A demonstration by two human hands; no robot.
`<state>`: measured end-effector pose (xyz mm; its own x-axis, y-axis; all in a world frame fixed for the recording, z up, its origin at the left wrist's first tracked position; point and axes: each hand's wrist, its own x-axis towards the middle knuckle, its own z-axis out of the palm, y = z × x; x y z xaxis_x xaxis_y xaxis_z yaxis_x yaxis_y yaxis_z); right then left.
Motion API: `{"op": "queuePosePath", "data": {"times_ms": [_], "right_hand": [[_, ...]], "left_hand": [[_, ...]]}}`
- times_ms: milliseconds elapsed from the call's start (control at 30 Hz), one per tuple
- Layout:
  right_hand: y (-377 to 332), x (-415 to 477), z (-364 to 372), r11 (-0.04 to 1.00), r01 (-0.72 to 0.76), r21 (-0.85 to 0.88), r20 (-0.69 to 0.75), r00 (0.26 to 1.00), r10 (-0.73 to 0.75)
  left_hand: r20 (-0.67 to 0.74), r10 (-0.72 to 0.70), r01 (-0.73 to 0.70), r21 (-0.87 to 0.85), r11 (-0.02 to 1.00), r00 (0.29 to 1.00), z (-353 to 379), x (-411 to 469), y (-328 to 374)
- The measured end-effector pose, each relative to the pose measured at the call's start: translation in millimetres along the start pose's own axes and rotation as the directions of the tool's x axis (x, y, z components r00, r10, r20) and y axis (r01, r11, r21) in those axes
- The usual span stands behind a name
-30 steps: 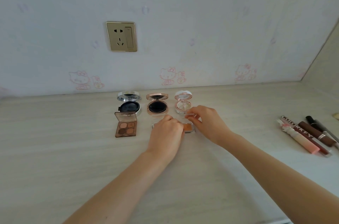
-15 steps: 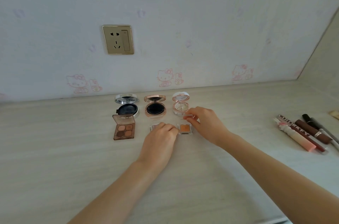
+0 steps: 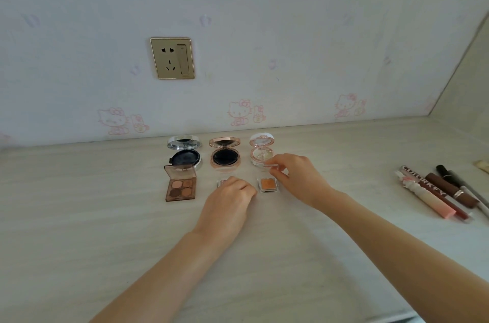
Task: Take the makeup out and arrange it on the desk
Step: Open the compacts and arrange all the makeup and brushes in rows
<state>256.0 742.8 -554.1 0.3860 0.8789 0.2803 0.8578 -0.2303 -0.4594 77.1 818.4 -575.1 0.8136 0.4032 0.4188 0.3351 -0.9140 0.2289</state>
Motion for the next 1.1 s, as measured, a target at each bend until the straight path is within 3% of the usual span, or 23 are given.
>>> {"op": "queuePosePath", "data": {"times_ms": [267,467,667,933,1100], "right_hand": [[11,-31,-28,0.997,-0.019,-0.078,-0.034,0.999,0.016],[44,-79,-63,0.974,-0.113,-0.195,-0.029,0.994,0.110],[78,-126,-103,0.915,-0.228,-0.332,-0.108,0.973,0.203],[123,-171,-143,0.884,-0.302,-0.357,-0.231,0.945,0.230],[155,-180,-159,0.858,-0.377,-0.349,-0.293,0.914,0.282]], "left_hand": [[-0.135,0.106,-0.109,-0.010,0.994,0.985,1,4,20],[-0.196,0.169,-0.183,-0.056,0.981,0.966,7,19,55],[-0.126,0.222,-0.242,-0.173,0.955,0.967,31,46,108],[0.024,0.240,-0.221,-0.319,0.922,0.970,70,85,170],[0.048,0.241,-0.204,-0.392,0.897,0.969,87,116,204]]}}
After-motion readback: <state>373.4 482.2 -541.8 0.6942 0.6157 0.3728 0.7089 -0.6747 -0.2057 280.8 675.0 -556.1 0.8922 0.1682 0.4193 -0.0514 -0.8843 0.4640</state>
